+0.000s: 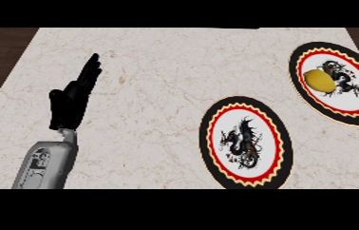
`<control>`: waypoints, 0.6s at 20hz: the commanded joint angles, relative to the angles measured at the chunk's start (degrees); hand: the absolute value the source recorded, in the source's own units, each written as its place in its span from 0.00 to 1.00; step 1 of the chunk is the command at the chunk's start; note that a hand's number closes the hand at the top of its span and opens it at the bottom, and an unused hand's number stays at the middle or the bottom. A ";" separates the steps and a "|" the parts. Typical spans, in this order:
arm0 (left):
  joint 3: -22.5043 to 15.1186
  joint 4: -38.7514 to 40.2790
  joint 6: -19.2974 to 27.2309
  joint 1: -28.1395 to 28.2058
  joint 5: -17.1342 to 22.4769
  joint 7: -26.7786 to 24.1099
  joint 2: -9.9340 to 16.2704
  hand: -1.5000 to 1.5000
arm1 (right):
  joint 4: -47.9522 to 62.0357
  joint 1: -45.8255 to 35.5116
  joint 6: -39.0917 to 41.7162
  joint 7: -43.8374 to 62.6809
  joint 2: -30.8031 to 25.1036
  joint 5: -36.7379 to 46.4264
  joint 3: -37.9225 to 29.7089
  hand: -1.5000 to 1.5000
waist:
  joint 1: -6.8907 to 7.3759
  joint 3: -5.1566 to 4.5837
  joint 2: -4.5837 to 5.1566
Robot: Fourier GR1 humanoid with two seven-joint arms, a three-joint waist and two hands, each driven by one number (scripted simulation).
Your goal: Pick the lemon from the plate and place it in the plate
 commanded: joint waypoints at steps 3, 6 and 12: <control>-0.89 -0.76 -0.33 1.07 -0.06 -0.28 -0.81 0.50 | 0.88 4.38 5.97 0.25 -7.46 -5.18 -5.16 0.00 | 0.19 0.14 0.29; 0.31 -0.17 -0.32 0.16 0.15 -0.90 0.03 0.50 | 0.76 7.94 8.25 -1.39 -9.11 -5.66 -5.62 0.00 | 0.21 0.23 0.50; 0.64 1.14 -1.22 0.02 0.48 -1.28 0.49 0.50 | -0.67 10.82 14.10 -2.30 -13.91 -5.73 -5.61 0.00 | 0.22 0.35 0.57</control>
